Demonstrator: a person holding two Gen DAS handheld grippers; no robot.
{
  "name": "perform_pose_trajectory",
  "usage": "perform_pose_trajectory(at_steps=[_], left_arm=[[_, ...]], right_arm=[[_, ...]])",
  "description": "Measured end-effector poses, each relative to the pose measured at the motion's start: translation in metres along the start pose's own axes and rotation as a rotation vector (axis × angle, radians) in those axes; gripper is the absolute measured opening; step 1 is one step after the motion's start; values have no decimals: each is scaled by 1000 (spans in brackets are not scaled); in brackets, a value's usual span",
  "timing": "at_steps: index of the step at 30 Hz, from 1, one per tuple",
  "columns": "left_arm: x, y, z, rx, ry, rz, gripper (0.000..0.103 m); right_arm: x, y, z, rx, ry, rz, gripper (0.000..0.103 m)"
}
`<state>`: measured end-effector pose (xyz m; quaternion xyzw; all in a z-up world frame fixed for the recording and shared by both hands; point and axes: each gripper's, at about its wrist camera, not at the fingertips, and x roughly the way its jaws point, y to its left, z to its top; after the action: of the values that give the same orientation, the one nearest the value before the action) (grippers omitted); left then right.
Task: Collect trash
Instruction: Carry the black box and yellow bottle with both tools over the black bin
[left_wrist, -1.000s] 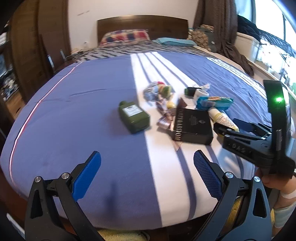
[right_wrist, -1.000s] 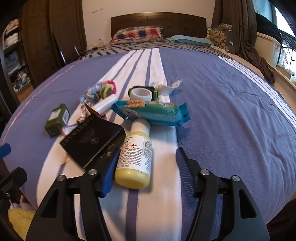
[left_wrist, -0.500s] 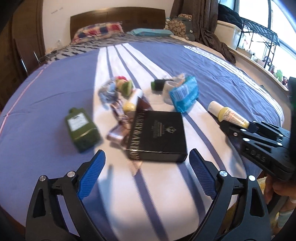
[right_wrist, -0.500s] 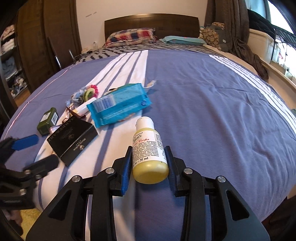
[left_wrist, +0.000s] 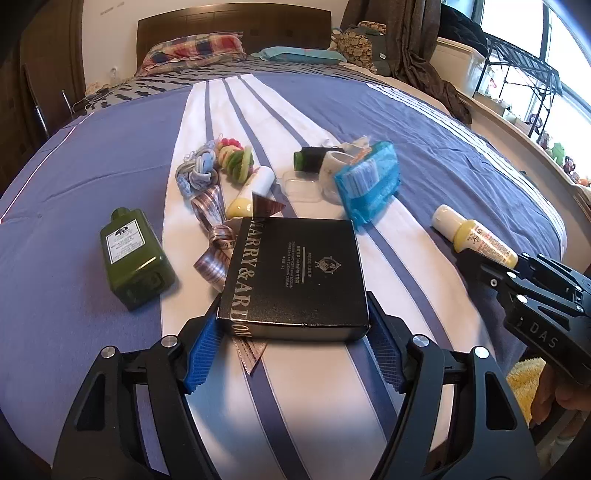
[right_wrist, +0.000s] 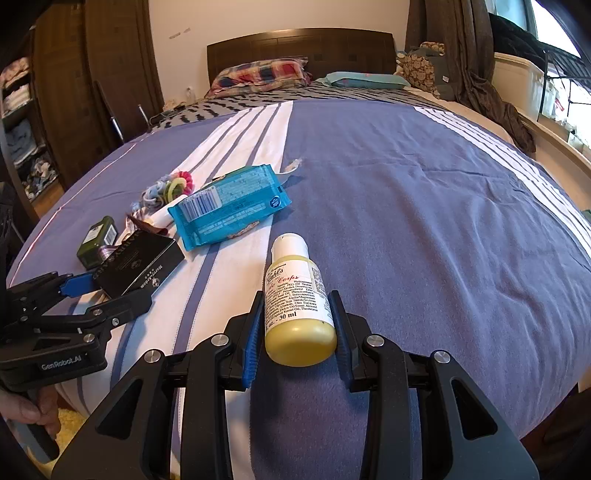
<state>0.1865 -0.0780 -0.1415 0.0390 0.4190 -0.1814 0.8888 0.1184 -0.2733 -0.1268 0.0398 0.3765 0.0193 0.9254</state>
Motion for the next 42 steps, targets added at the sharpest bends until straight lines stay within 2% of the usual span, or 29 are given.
perform_pose_trajectory(at_steps=[8, 19, 30, 34, 42], left_arm=[[-36, -4, -16, -24, -46, -11, 68], [-112, -18, -55, -41, -133, -12, 68], [-166, -41, -100, -42, -177, -47, 68], [-180, -48, -112, -36, -170, -76, 68], [-164, -62, -140, -48, -52, -145, 68]], right_arm=[[-26, 12, -7, -28, -26, 24, 33], [-94, 28, -22, -63, -105, 69, 32], [-146, 38, -59, -93, -121, 109, 32], [-157, 36, -69, -88, -105, 121, 32], [-149, 27, -97, -72, 11, 117, 32]])
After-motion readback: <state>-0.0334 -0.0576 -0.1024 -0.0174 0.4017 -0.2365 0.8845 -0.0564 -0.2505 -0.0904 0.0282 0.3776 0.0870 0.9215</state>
